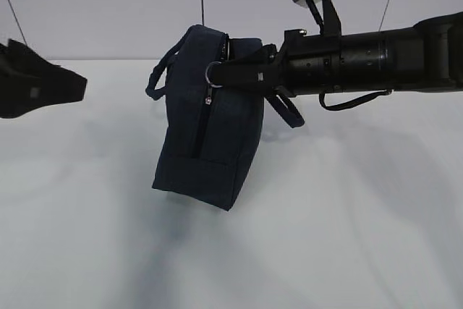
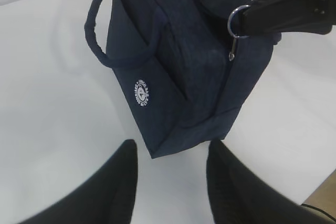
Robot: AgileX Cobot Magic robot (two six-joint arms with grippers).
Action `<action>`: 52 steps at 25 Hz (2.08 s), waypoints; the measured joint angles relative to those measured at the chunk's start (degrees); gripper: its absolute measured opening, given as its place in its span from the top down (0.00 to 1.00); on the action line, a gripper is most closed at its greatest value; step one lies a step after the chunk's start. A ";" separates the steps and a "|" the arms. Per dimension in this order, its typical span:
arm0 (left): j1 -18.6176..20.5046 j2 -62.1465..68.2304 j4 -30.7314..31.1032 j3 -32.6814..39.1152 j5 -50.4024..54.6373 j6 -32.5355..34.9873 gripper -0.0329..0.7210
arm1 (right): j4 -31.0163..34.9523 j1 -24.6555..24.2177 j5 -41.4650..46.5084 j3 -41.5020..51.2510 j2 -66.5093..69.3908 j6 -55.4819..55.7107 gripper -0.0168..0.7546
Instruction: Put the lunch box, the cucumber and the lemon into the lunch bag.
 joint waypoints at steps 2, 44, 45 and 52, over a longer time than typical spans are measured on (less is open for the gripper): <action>0.00 3.00 -4.06 0.00 -1.41 3.67 0.51 | 0.00 0.00 0.10 0.00 -0.04 0.00 0.97; -13.96 29.61 -18.85 0.00 -35.50 18.25 0.49 | -0.23 0.00 -0.48 0.00 -2.05 1.42 0.97; -13.96 29.63 -18.85 0.00 -35.79 18.25 0.49 | -0.23 0.00 -0.48 0.00 -2.05 1.42 0.97; -14.69 29.63 -18.85 -0.34 -36.82 18.25 0.59 | -0.23 0.00 -0.71 0.00 -2.05 1.52 0.97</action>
